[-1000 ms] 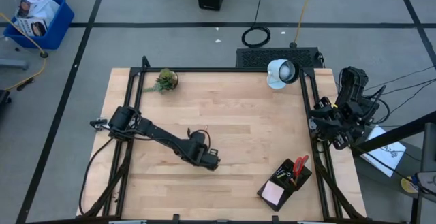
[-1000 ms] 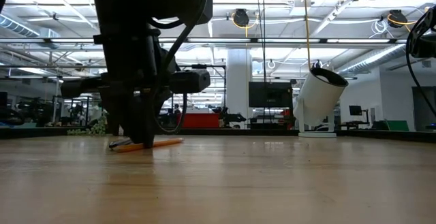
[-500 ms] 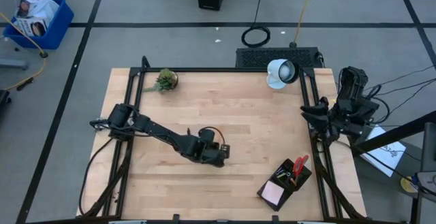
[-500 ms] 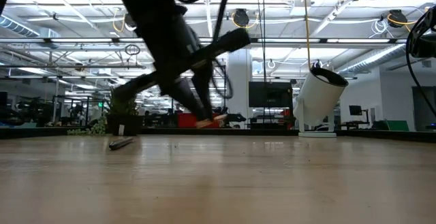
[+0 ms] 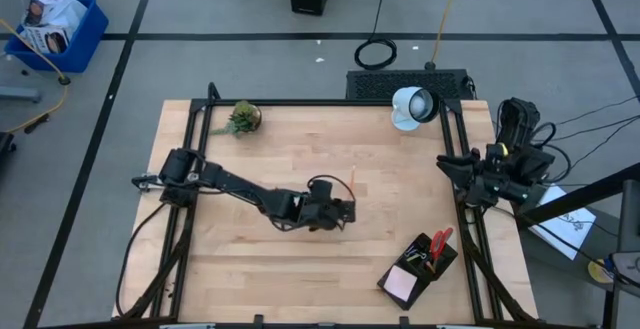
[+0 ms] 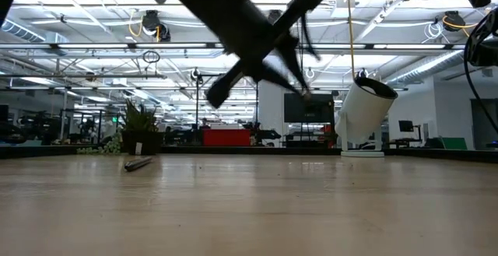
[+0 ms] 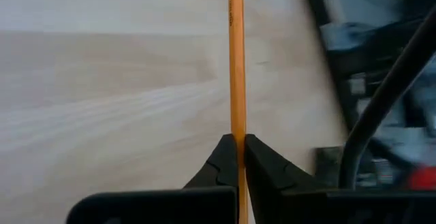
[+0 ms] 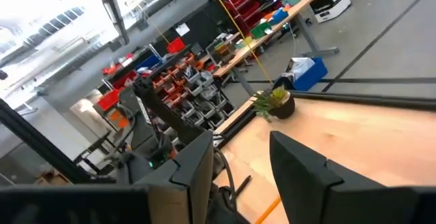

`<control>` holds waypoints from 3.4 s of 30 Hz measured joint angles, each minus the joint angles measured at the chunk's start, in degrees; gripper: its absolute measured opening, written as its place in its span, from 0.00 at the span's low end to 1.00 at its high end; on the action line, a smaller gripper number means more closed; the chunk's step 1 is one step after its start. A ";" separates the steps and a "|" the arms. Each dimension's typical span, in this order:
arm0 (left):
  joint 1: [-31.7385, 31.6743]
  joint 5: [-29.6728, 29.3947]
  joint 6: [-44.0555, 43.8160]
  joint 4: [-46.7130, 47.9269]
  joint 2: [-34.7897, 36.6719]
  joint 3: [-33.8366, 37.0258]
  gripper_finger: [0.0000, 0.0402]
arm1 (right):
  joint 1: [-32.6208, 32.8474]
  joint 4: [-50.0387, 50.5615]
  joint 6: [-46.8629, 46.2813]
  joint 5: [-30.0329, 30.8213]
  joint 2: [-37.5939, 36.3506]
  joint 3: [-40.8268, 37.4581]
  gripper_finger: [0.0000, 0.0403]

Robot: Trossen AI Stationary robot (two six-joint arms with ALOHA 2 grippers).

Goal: Pick and place office supplies into organizer
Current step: Put the light orange pencil into the desk organizer

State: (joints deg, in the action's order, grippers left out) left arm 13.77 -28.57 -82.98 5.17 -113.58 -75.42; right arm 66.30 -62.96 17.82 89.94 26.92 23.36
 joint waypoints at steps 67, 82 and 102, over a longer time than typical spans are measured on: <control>-3.31 3.33 8.30 -24.84 0.17 -0.11 0.04 | 5.70 -14.36 44.89 -7.74 -4.38 30.10 0.50; -3.59 3.01 8.87 -26.49 0.17 -0.11 0.01 | 14.77 19.85 20.01 -23.02 7.83 41.97 0.49; -3.73 3.30 9.32 -26.52 0.17 -0.11 0.04 | -9.54 56.91 -48.74 -31.49 20.49 36.50 0.49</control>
State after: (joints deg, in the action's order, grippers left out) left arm 10.04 -25.27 -73.66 -21.34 -113.40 -75.53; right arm 56.76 -6.05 -30.92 58.45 47.40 59.86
